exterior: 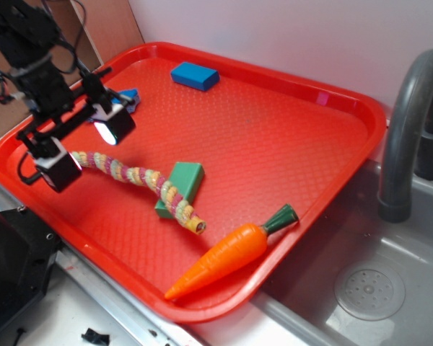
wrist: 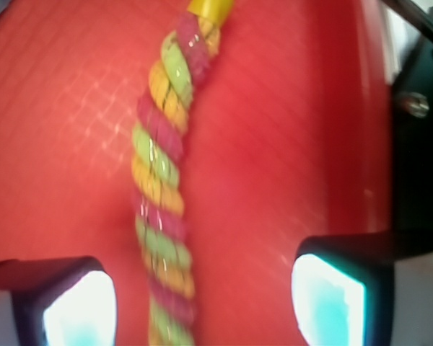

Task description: Grab the multicolored rope.

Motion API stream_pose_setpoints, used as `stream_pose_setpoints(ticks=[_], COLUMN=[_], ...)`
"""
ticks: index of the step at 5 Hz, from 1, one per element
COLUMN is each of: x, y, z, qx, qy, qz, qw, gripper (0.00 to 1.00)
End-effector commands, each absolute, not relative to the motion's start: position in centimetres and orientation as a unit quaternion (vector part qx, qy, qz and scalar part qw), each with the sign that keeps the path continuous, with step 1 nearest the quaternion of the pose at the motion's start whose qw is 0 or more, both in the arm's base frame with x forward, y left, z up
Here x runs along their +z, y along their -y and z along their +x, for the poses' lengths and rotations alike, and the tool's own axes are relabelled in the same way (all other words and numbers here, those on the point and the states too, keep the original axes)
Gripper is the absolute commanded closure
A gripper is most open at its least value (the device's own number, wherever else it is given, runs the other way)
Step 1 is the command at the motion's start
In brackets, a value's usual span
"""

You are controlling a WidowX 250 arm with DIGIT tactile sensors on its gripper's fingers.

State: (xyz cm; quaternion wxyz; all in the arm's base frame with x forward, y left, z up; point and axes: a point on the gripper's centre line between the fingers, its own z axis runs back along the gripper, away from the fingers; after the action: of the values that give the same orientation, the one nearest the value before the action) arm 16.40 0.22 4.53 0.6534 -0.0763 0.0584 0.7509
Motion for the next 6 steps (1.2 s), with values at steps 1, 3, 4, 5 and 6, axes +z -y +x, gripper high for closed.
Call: stream_pose_setpoints(ticks=[1,3,4,5,6], x=[1.7,1.4,1.4,1.4,3.1], y=[0.2,0.9,1.0,1.0,1.2], z=[17.0,17.0,17.0,17.0,17.3], qx=[0.733,0.725,0.726,0.721,0.687], qy=[-0.064,-0.051,-0.049,-0.046,-0.015], qz=[-0.043,-0.032,-0.023,-0.019,0.015], qw=[0.676,0.686,0.686,0.691,0.726], gripper=[0.0,1.0,1.0,1.0,1.0])
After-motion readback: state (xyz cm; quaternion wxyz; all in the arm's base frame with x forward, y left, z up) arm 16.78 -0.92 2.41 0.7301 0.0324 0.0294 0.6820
